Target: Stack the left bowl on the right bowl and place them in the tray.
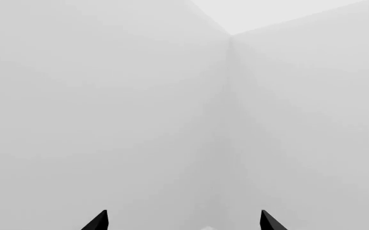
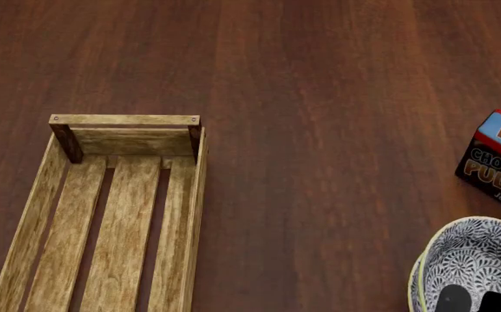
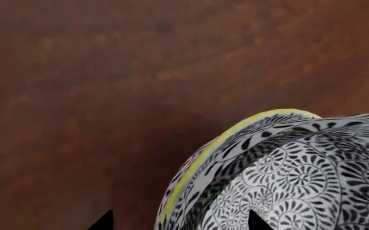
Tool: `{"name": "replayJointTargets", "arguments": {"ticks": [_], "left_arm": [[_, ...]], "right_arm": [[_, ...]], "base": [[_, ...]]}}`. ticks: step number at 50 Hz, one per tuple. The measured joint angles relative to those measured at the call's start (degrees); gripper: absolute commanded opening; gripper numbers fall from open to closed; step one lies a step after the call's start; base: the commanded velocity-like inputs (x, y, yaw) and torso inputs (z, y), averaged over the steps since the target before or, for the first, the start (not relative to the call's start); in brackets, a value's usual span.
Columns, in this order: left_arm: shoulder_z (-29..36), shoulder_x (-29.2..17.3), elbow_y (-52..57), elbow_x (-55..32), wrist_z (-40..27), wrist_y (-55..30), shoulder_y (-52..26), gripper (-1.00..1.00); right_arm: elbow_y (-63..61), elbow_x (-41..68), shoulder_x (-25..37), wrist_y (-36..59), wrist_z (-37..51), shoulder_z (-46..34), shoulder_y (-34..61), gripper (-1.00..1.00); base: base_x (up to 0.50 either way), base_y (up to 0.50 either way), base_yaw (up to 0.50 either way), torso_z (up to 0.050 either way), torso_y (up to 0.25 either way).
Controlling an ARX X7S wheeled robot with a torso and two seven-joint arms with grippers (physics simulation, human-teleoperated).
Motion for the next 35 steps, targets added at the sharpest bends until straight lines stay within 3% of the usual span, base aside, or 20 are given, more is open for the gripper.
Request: {"name": "replayJointTargets", "arguments": {"ticks": [9,10,35], "left_arm": [[-0.2,0.2,0.0,0.0,0.1,-0.1,0.0,1.0],[-0.1,0.2,0.0,0.0,0.1,-0.1,0.0,1.0],[-0.3,0.6,0.0,0.0,0.5,0.0,0.0,1.0]], "right_arm": [[2.1,-1.6,-1.4,0.2,0.4,-1.1,-0.6,1.0],[2.3,-1.8,-1.5,0.1,0.5,-1.2,-0.6,-1.0],[2.7,-1.1,-1.5,0.3,1.9,-0.8,-0.4,-1.0]], "base": [[0.0,0.0,0.0,0.0,0.0],[0.0,0.0,0.0,0.0,0.0],[0.0,0.0,0.0,0.0,0.0]]}}
